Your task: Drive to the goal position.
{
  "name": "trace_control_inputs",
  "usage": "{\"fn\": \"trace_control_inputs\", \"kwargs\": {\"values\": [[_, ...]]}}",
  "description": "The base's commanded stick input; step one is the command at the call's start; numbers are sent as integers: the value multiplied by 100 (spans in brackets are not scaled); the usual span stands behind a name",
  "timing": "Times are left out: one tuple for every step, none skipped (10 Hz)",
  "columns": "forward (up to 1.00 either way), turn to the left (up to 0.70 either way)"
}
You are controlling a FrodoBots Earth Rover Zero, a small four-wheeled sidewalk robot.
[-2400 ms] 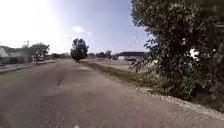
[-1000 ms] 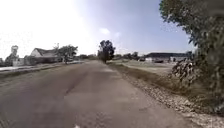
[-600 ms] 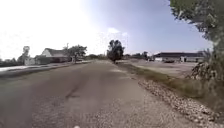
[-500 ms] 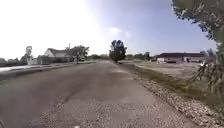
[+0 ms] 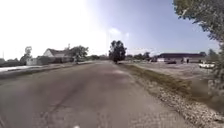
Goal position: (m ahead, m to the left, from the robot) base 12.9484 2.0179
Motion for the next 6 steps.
{"fn": "trace_control_inputs", "kwargs": {"values": [[100,0],[100,0],[100,-1],[100,-3],[100,-3],[100,-2]]}}
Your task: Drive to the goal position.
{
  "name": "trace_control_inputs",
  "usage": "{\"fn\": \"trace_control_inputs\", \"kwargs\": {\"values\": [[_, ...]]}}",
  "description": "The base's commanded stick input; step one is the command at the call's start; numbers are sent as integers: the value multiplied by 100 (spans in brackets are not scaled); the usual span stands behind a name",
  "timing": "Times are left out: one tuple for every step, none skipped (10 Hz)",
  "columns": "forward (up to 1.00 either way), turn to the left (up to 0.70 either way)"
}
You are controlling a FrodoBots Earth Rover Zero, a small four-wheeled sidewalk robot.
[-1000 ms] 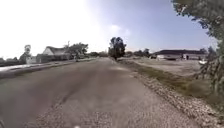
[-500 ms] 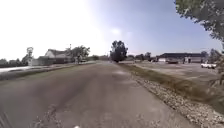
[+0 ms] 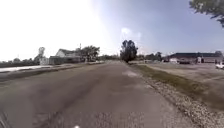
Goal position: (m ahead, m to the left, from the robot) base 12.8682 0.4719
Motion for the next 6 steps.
{"fn": "trace_control_inputs", "kwargs": {"values": [[100,-2],[100,-1],[100,-1],[100,-1],[100,-1],[100,-1]]}}
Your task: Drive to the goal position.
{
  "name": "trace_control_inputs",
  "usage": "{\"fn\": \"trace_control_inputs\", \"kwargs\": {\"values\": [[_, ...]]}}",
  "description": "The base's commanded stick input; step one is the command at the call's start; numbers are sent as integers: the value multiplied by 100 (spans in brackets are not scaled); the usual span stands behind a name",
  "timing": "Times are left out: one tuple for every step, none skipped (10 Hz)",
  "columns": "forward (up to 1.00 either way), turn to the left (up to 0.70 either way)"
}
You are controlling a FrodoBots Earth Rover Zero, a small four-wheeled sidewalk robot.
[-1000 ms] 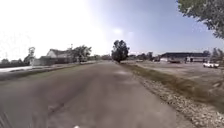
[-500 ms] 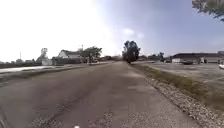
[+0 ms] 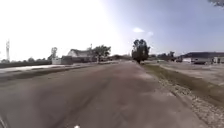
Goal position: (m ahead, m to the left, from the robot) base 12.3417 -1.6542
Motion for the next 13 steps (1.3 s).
{"fn": "trace_control_inputs", "kwargs": {"values": [[100,-1],[100,-1],[100,-1],[100,-1],[100,-1],[100,-1],[100,-1],[100,-1],[100,-1],[100,-1],[100,-1],[100,-1],[100,-1]]}}
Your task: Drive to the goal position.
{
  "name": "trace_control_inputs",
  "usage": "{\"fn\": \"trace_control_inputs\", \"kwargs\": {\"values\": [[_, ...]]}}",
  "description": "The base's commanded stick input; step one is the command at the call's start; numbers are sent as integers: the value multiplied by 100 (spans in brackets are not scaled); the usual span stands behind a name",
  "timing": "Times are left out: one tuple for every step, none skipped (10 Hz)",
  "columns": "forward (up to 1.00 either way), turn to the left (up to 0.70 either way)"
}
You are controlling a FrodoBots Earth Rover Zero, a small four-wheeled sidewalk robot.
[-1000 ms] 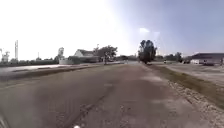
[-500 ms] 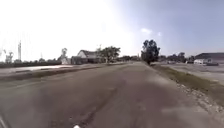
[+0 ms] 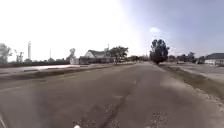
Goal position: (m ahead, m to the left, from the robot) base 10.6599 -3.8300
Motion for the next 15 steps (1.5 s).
{"fn": "trace_control_inputs", "kwargs": {"values": [[100,-1],[100,-1],[100,-1],[100,-5],[100,-10],[100,-15],[100,-20],[100,-25],[100,-26],[100,-26],[100,-26],[100,-26],[100,-26],[100,-26],[100,-26]]}}
